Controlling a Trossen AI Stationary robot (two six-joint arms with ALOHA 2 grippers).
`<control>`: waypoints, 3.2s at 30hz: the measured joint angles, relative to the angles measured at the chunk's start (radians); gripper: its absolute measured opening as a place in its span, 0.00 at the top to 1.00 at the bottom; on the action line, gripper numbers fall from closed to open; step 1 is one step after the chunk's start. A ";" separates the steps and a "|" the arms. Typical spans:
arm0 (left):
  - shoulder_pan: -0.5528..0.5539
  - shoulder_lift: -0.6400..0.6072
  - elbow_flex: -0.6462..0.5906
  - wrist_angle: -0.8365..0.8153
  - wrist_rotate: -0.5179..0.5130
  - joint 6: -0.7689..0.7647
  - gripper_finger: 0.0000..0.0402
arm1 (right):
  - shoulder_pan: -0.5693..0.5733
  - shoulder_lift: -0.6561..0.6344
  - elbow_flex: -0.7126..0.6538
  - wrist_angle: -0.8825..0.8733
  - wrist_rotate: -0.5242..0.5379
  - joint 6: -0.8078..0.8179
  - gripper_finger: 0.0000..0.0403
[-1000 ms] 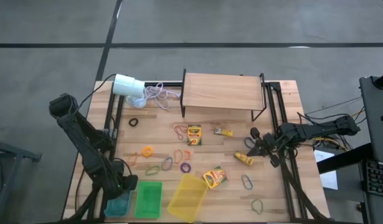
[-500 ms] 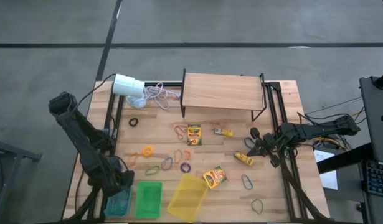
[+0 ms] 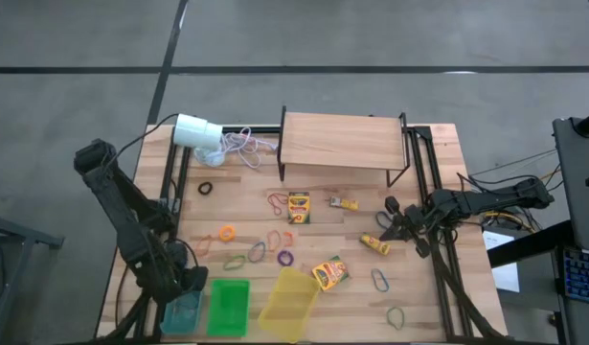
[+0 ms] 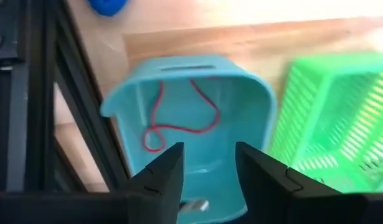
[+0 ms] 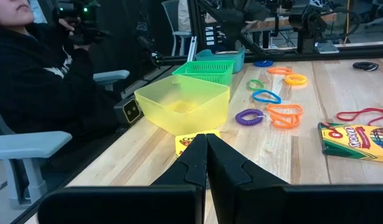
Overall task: Pick & Place Office Desk Supplies
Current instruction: Put the orange rubberband into the blue bin
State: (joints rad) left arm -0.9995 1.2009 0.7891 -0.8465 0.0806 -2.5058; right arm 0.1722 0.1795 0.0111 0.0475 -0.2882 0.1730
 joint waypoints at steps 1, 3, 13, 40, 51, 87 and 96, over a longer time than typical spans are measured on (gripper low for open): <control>0.001 -0.003 0.010 -0.011 -0.012 0.012 0.63 | 0.000 0.000 0.000 0.000 0.000 0.000 0.98; 0.002 -0.010 0.031 -0.048 -0.042 0.029 0.63 | 0.000 0.000 0.000 0.000 0.000 0.000 0.98; 0.076 -0.096 0.081 -0.339 -0.182 0.217 0.63 | 0.000 0.000 0.000 0.000 0.000 0.000 0.98; 0.537 -0.112 -0.267 0.061 -0.057 0.840 0.63 | 0.000 0.000 0.000 0.000 0.000 0.000 0.98; 0.537 -0.112 -0.352 0.137 -0.022 0.804 0.63 | 0.000 0.000 0.000 0.000 0.000 0.000 0.98; 0.537 -0.110 -0.397 0.207 -0.028 0.850 0.99 | 0.000 0.000 0.000 0.000 0.000 0.000 0.98; 0.537 -0.112 -0.328 0.135 0.029 0.849 0.99 | 0.000 0.000 0.000 0.000 0.000 0.000 0.98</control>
State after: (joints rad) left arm -0.4622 1.0893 0.4614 -0.7119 0.1100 -1.6566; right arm 0.1719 0.1795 0.0113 0.0479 -0.2882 0.1730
